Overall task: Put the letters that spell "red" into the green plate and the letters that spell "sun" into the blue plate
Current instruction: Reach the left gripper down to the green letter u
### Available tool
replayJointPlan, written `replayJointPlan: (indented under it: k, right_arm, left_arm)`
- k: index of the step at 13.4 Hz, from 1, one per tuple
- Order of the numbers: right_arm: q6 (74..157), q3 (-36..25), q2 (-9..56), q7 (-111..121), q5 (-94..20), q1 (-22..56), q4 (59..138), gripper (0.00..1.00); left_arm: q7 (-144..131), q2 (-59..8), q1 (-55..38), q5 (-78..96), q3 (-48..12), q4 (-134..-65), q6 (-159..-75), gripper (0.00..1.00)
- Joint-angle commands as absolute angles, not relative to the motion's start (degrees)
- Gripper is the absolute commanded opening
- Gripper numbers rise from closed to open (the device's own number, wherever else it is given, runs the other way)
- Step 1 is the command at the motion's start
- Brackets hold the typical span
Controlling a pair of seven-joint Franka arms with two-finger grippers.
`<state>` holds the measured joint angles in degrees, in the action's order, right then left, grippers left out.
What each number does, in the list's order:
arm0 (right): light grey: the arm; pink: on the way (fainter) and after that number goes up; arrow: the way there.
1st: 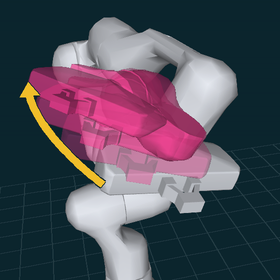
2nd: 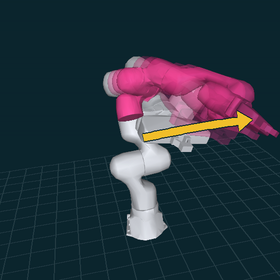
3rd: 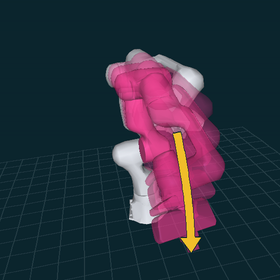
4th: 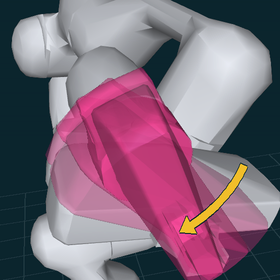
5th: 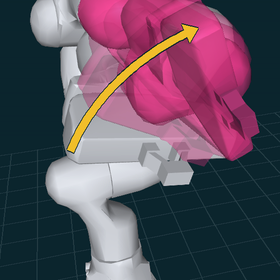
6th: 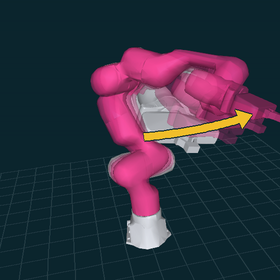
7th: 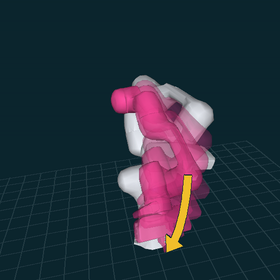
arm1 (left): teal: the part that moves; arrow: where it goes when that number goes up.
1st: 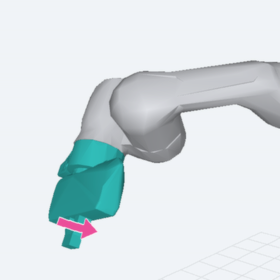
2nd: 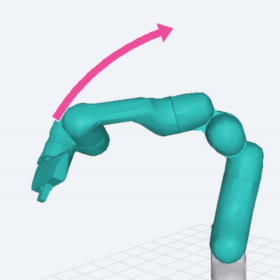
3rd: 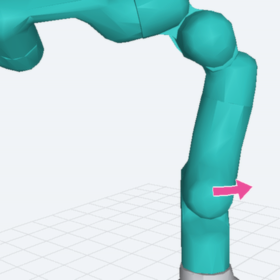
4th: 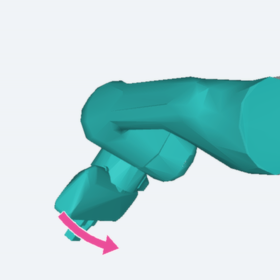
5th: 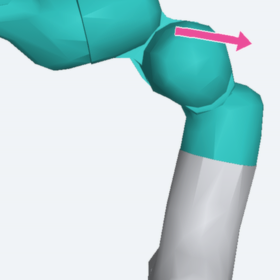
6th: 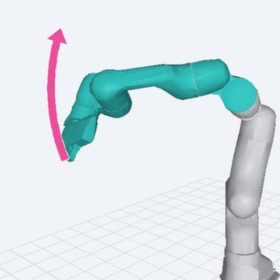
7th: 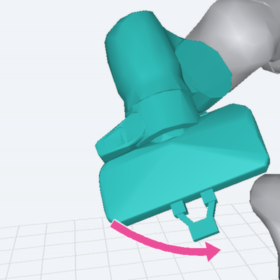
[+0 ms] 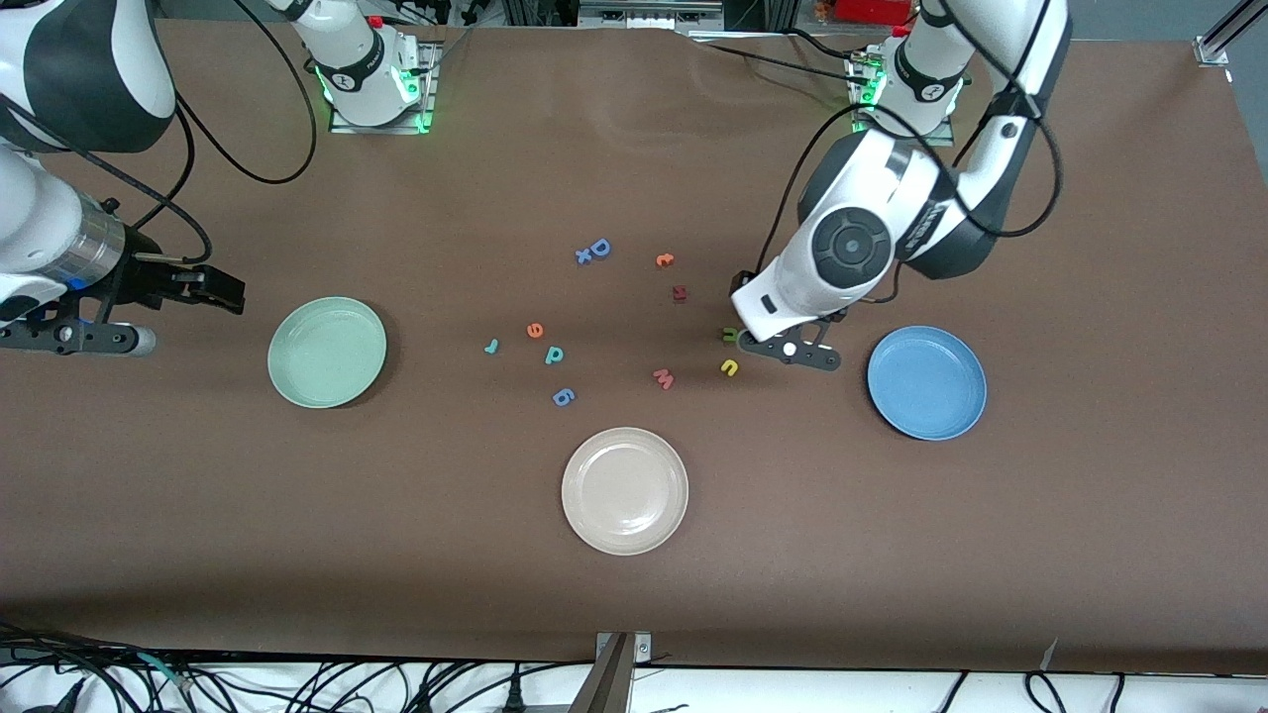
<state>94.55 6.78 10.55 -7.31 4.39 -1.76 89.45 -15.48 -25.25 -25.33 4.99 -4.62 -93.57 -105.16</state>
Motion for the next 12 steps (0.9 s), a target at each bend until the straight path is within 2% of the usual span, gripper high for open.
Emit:
replayJointPlan:
  k: [1, 4, 6, 9, 12]
  right_arm:
    - [94.22, 7.21, 9.58, -7.38, 3.96, -2.29, 90.62, 1.0]
    - [94.22, 6.95, 9.58, -7.38, -1.13, -2.37, 90.53, 1.0]
    - [94.04, 6.77, 9.58, -7.38, -0.97, -2.2, 90.61, 1.0]
    - [94.13, 6.94, 10.37, -8.08, -0.97, -1.67, 91.14, 1.0]
    - [94.83, 7.12, 11.95, -17.37, -0.97, 1.83, 91.23, 0.99]
  left_arm:
    - [-16.7, -28.29, -26.98, 5.98, -3.87, -93.25, -108.27, 1.0]
    - [-21.69, -31.63, -28.73, 5.71, -3.87, -93.51, -112.31, 0.99]
    - [-22.32, -32.43, -29.35, 5.62, -3.87, -94.82, -115.03, 0.94]
    - [-22.76, -32.17, -29.88, 5.54, -3.87, -103.15, -127.04, 0.94]
    - [-22.76, -32.25, -30.67, 5.36, -3.87, -106.08, -129.98, 0.93]
